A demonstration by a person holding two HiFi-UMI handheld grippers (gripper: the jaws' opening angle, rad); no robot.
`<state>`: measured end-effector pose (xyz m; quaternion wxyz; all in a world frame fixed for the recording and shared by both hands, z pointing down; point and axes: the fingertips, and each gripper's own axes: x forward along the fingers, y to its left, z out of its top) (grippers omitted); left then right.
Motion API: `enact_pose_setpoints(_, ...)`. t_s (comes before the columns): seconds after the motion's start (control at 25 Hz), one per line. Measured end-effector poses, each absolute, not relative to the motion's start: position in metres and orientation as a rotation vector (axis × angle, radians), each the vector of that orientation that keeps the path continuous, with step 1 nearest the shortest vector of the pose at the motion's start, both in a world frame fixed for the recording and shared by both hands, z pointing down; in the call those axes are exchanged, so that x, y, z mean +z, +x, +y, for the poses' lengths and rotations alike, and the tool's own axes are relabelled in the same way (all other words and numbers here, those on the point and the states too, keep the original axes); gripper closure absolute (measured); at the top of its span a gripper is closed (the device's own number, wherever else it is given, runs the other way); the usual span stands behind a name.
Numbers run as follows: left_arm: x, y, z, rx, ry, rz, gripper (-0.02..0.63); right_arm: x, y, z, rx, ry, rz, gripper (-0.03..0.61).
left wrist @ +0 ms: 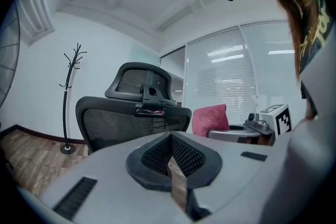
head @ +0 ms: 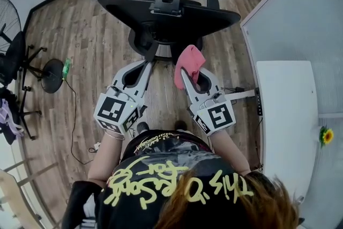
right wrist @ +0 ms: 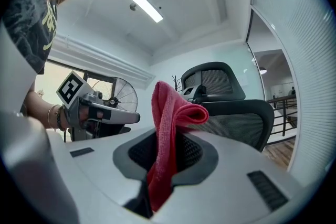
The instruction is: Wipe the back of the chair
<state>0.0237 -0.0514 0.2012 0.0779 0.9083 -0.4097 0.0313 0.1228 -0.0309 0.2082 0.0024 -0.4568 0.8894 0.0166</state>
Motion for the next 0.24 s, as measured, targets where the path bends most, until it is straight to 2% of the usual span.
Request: enact_pose_setpoints(0.24, 0.201, 0.0226, -0.0525, 0.096, 2.721, -1.232, 0.62, 0.2083, 0.1208, -0.0308, 0.06, -1.428, 2.793, 0.517)
